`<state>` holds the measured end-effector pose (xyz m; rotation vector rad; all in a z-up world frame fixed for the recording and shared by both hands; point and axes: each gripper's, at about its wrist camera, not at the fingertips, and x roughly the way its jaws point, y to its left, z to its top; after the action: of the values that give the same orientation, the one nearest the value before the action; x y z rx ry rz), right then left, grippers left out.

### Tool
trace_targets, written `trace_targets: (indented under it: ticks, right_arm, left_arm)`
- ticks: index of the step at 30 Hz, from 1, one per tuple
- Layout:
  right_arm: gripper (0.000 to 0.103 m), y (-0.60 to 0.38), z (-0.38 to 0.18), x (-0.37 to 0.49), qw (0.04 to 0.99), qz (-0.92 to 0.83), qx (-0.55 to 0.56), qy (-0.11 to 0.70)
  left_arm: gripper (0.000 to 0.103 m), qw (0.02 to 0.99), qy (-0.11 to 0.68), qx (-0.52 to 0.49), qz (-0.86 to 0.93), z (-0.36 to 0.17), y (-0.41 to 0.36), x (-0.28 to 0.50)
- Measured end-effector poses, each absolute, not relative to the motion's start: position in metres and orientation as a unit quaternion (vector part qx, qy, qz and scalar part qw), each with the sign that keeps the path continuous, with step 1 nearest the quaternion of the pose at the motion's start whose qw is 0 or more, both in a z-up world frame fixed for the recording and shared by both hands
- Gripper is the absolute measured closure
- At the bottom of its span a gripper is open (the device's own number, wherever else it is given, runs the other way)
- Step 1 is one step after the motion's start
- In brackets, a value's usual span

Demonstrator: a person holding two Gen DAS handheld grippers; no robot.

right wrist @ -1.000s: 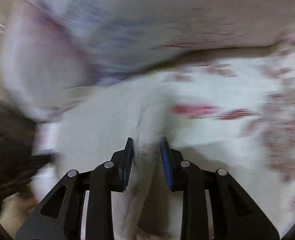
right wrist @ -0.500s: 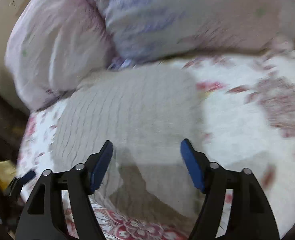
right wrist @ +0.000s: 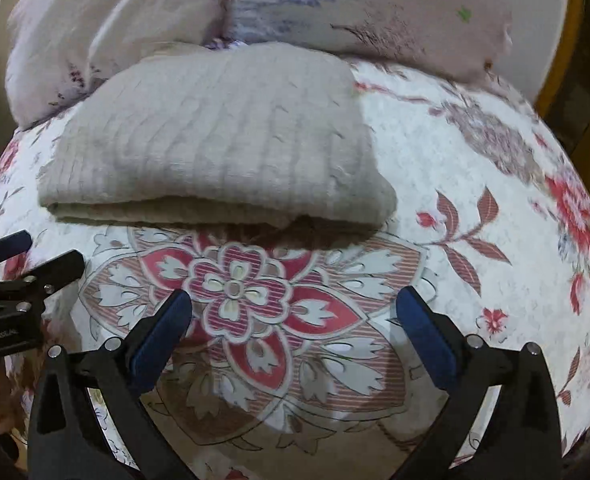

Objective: Fold small clothes

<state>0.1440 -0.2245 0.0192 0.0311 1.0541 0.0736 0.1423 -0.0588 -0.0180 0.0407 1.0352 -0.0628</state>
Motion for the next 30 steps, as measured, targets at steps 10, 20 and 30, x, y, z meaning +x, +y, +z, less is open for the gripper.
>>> trace_targets:
  ticks: [10, 20, 30]
  right_arm:
    - [0.001, -0.2242, 0.0174, 0.1409, 0.868, 0.034, 0.015, 0.496]
    - [0.001, -0.2248, 0.0181, 0.1417, 0.868, 0.034, 0.016, 0.496]
    - [0.001, -0.2248, 0.0181, 0.1415, 0.868, 0.034, 0.016, 0.496]
  left_arm:
    - [0.002, 0.871, 0.492, 0.015, -0.012, -0.0186, -0.0609, 0.1378]
    - [0.002, 0.873, 0.487, 0.014, -0.007, -0.0179, -0.0614, 0.1367]
    - [0.002, 0.873, 0.487, 0.014, -0.005, -0.0179, -0.0616, 0.1365]
